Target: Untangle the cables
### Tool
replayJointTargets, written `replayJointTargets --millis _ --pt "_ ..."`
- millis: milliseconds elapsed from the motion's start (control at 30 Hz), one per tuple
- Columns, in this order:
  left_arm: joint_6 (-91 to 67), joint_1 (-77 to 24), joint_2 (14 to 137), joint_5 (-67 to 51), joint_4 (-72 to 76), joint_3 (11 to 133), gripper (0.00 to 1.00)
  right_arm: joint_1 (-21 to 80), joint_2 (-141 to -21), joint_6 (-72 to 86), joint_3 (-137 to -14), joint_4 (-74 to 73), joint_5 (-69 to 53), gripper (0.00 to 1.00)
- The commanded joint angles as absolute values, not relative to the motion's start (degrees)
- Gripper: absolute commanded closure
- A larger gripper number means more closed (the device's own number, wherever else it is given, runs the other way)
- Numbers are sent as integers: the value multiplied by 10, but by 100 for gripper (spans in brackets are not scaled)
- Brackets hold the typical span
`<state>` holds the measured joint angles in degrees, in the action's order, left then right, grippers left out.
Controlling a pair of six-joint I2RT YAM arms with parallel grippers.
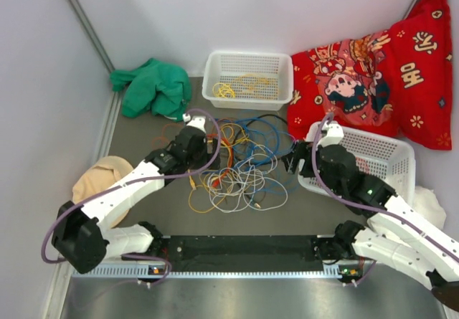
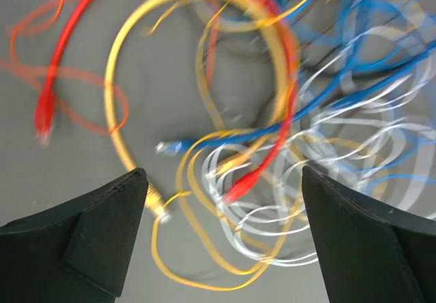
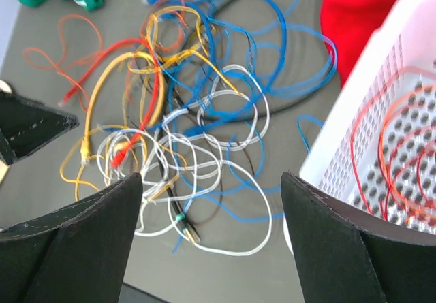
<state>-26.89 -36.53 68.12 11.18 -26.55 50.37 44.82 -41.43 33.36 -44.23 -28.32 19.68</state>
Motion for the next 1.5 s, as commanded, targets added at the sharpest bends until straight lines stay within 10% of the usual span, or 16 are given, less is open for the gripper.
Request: replayJointTargets --millis 0,867,1200,1267,1467 --pt "-260 -364 642 162 -236 468 1 446 -391 373 -418 -308 188 19" --pt "-280 -244 1035 162 -88 626 2 454 -407 361 -417 -303 207 18" --pt "-278 -285 1066 170 -158 621 71 454 -412 359 -415 -296 205 18" --pt "-279 -286 1044 171 -163 607 99 454 -407 359 -417 -300 205 18" --pt "-286 -286 903 79 -204 599 100 454 -388 360 -436 -308 203 18"
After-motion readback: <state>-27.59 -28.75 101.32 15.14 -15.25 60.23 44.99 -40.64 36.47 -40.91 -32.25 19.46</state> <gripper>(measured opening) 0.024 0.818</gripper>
